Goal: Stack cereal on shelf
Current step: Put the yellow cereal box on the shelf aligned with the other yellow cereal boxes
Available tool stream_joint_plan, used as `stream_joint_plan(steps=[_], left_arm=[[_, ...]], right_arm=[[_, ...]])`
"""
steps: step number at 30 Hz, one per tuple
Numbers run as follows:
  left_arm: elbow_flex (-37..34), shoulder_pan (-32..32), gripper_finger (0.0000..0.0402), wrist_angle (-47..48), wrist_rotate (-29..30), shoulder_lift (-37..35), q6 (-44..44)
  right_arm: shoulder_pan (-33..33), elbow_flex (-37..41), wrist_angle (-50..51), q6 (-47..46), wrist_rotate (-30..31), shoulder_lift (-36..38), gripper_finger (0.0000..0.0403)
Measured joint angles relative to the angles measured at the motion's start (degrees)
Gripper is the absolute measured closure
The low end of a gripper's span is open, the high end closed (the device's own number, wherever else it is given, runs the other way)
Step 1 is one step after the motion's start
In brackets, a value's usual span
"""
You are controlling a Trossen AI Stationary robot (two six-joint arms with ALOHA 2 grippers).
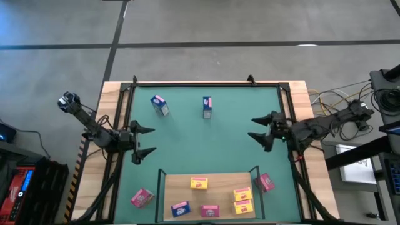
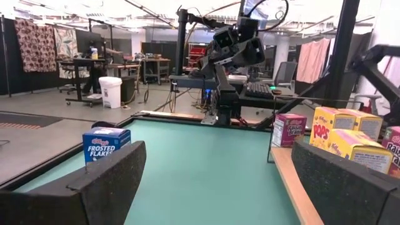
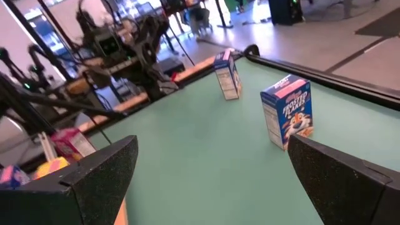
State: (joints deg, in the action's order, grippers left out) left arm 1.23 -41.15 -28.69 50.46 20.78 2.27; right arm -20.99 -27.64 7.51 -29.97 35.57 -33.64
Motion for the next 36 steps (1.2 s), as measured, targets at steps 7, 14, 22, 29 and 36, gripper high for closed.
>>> stream_joint_plan(steps=[7, 14, 22, 29, 36], left_arm=[[0.0, 0.0, 0.0018, 0.0, 0.0, 0.7, 0.0], [-0.6, 0.0, 0.0018, -8.1, 0.0, -0.7, -0.2], [0.2, 0.0, 0.0018, -8.1, 0.0, -0.9, -0.3], [0.1, 0.0, 0.0018, -7.7, 0.0, -0.9, -0.3], [0.1, 0.0, 0.0018, -7.6, 0.0, -0.5, -0.3]], right_arm=[[0.0, -3.6, 0.4, 0.2, -0.1, -5.1, 0.0003], [0.0, -7.1, 0.0, 0.1, -0.5, -10.0, 0.0003], [0.0, -8.5, -3.9, -5.9, -7.9, -15.1, 0.0003], [0.0, -8.7, -10.6, -2.1, -17.9, -19.6, 0.0003], [0.0, -8.7, -11.3, -7.4, -17.5, -21.4, 0.0003]])
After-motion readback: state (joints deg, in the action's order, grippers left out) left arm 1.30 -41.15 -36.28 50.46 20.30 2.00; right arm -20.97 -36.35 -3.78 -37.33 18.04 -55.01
